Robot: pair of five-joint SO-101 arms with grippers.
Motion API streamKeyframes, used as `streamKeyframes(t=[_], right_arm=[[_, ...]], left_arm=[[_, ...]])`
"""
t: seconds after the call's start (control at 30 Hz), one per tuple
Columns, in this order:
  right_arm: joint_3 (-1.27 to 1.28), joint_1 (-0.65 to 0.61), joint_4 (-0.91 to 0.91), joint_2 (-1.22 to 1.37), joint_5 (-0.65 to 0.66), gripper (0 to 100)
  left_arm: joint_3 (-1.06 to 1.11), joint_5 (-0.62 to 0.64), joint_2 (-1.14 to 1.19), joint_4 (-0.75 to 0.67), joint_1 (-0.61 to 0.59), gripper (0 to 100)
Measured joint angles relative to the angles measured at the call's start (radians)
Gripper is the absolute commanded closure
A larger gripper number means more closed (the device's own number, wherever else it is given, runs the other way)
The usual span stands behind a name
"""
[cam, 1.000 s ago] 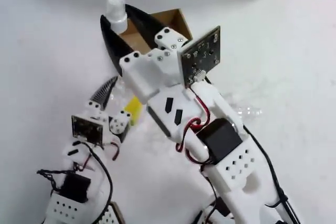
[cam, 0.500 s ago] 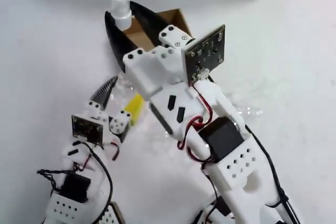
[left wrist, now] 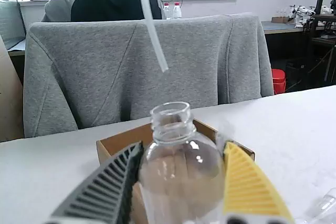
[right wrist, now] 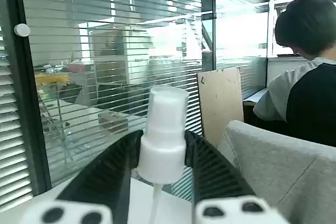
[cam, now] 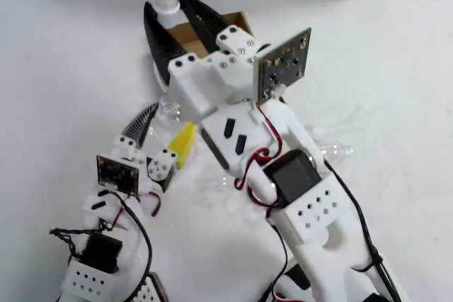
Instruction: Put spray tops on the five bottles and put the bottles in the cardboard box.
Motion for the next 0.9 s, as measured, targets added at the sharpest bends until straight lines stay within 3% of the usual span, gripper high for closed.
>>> streamKeyframes(t=[0.9], right_arm=[[0.032, 0.012, -0.012, 0.002, -0.003, 98.3]], left_arm=[[0.000, 0.000, 0.000, 0.000, 0.000, 98]])
